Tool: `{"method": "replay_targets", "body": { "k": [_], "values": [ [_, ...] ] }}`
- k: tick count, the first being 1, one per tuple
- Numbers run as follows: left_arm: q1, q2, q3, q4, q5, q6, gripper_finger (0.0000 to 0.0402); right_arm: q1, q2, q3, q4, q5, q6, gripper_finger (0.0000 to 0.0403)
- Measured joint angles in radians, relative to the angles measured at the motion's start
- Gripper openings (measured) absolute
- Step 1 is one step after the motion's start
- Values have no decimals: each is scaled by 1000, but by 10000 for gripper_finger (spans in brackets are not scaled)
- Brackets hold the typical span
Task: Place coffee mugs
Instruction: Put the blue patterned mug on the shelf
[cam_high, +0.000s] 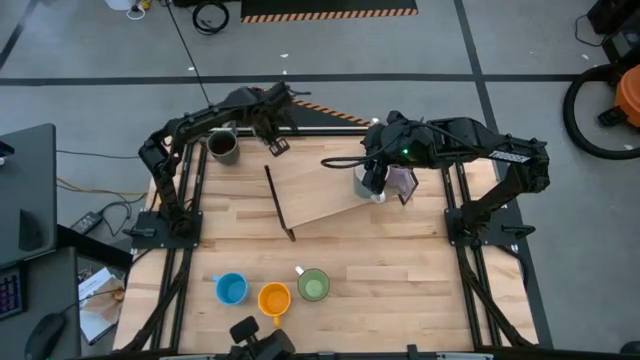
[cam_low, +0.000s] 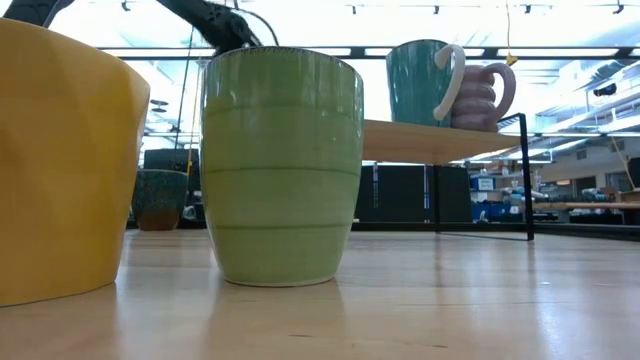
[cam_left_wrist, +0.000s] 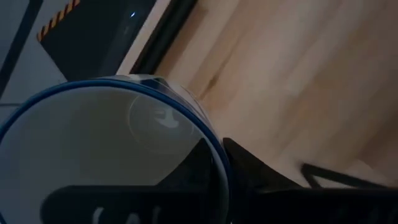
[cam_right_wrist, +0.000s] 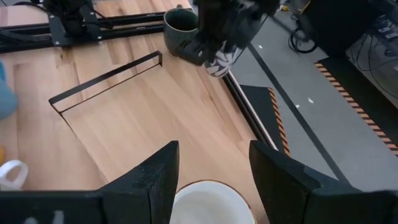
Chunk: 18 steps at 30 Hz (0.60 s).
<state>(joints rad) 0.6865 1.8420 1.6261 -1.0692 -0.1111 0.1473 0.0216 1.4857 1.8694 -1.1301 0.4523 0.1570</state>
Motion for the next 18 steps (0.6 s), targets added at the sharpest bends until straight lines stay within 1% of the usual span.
{"method": "replay_targets", "body": {
  "k": [3, 9, 12, 15, 18],
  "values": [
    [-17, 0, 102, -81, 58, 24, 30, 0, 0, 0, -1, 0, 5, 201],
    [-96, 0, 305, -239, 79, 95, 30, 0, 0, 0, -22, 0, 21, 201],
    [-149, 0, 397, -308, 138, 131, 31, 0, 0, 0, -23, 0, 24, 201],
    [-213, 0, 468, -354, 203, 128, 31, 4, 0, 0, -24, -1, 24, 201],
    [-289, -3, 498, -372, 232, 111, 31, 4, 0, 0, -24, -8, 24, 201]
  ]
}}
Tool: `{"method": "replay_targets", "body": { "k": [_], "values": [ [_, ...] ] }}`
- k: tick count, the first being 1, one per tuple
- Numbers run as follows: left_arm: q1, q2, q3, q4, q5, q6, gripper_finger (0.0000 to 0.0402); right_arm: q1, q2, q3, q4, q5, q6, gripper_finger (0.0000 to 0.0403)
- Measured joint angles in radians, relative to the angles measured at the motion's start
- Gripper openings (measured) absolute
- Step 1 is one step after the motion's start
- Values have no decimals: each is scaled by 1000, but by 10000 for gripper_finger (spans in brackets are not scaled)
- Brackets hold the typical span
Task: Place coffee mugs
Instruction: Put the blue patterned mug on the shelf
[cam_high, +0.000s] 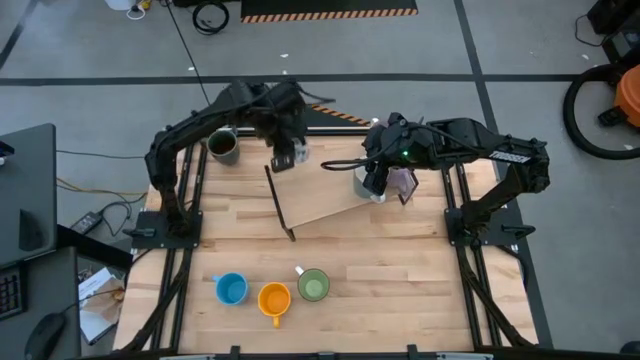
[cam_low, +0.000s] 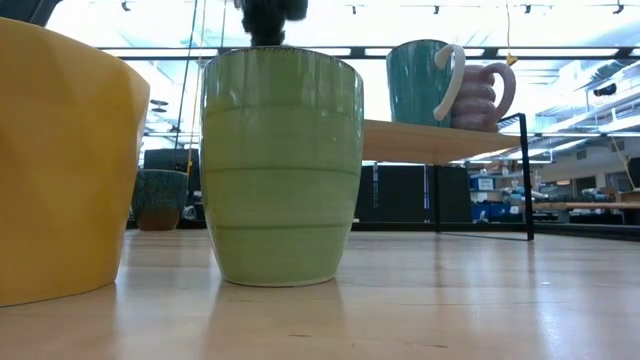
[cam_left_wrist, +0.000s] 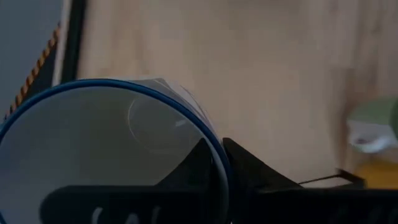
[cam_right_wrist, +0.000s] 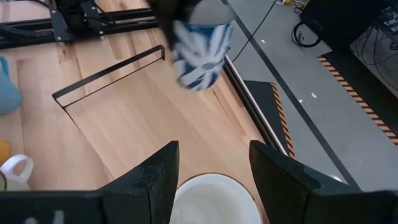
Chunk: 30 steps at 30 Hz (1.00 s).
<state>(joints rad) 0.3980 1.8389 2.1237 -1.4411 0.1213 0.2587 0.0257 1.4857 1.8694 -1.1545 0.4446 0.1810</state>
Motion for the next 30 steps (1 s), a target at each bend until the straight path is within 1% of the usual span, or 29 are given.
{"method": "replay_targets", "body": {
  "k": [5, 9, 16, 23, 26, 30],
  "values": [
    [-116, 0, -15, 16, -3, -2, 31, 0, 0, 0, -11, 0, -6, 201],
    [-170, 2, -58, 32, -16, -17, 31, 5, 0, 0, -12, -7, -3, 201],
    [-170, 3, -149, 50, -64, -79, 31, 29, 0, 0, -7, -19, 10, 201],
    [-163, 3, -168, 68, -66, -90, 34, 35, 0, 0, 1, -20, 29, 201],
    [-164, 3, -168, 92, -66, -90, 44, 37, 0, 0, 1, -19, 29, 201],
    [-167, 2, -168, 111, -77, -90, 71, 38, 0, 1, 1, -20, 28, 201]
  ]
}}
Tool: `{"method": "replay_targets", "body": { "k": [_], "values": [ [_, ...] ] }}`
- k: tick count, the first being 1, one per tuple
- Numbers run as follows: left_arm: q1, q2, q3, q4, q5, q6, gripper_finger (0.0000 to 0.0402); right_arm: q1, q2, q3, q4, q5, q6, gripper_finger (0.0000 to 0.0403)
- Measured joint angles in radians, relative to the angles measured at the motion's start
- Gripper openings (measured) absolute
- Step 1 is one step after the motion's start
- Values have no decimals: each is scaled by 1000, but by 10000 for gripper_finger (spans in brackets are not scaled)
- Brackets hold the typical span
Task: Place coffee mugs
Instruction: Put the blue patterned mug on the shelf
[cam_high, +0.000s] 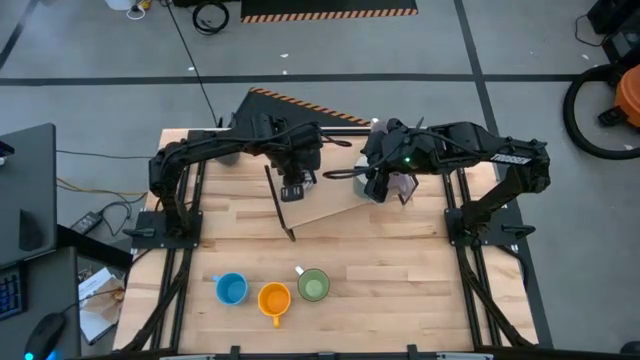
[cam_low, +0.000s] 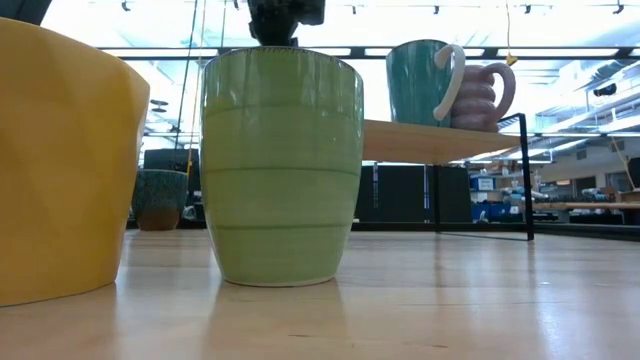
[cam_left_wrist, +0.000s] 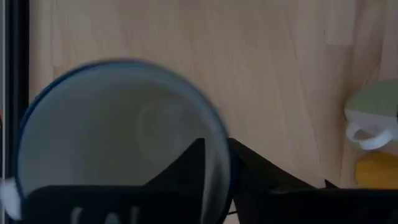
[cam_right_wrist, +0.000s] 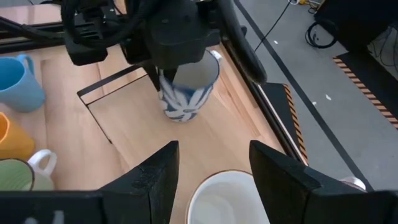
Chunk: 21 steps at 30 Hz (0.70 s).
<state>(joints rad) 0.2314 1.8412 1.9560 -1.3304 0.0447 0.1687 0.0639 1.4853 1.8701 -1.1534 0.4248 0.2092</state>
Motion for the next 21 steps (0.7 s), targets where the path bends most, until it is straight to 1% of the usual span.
{"method": "replay_targets", "body": {
  "k": [5, 10, 13, 21],
  "values": [
    [0, 0, 0, 44, 0, 0, 111, -1, 0, 0, 0, 0, -1, 201],
    [0, 0, 0, 99, 0, -17, 135, 0, 0, 0, -2, 0, -1, 201],
    [0, 0, 2, 106, 0, -29, 141, 0, 0, 0, -2, 0, -1, 201],
    [8, 0, 2, 153, 0, -79, 141, 0, 0, 0, -1, 0, -1, 201]
  ]
}}
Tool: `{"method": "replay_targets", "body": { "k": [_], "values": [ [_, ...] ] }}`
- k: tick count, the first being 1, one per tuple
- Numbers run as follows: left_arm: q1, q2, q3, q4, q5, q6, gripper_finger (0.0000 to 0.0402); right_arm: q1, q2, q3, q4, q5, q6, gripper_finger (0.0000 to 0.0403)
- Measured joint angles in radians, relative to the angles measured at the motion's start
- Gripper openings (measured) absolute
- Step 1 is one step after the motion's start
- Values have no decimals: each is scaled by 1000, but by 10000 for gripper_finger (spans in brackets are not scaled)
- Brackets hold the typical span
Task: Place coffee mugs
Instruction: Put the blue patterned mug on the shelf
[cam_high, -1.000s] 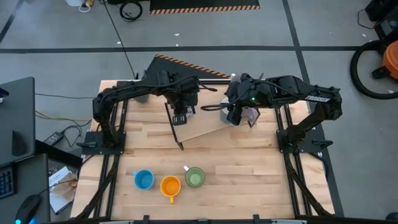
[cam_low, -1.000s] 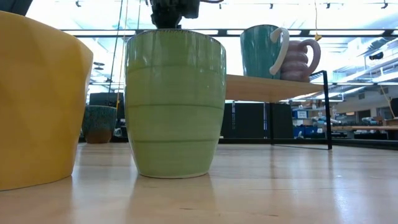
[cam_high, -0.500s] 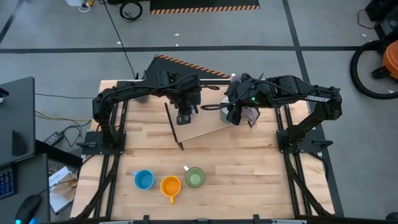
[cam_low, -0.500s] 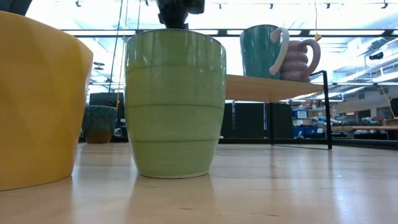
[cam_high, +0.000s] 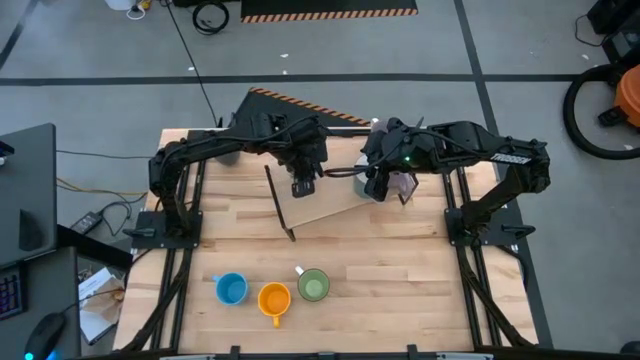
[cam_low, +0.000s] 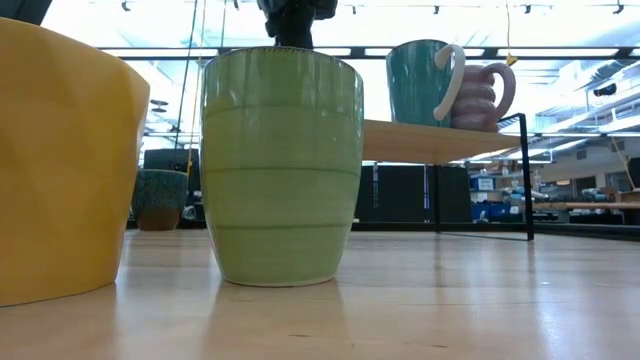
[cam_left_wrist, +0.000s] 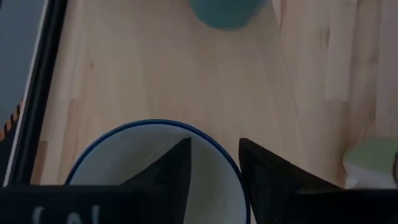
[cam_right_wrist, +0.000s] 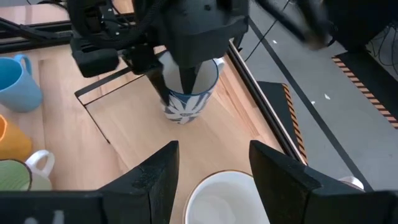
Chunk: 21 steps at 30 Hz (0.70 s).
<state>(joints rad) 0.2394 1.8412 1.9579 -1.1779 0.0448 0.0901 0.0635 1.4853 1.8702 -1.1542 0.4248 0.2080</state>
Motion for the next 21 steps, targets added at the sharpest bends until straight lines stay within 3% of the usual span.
{"method": "replay_targets", "body": {
  "k": [6, 21],
  "values": [
    [0, 0, 0, 50, -18, -45, 141, 0, 0, 0, 18, -3, 17, 201],
    [11, 38, 1, 208, -16, 32, 141, 7, 0, 0, 17, -2, 32, 201]
  ]
}}
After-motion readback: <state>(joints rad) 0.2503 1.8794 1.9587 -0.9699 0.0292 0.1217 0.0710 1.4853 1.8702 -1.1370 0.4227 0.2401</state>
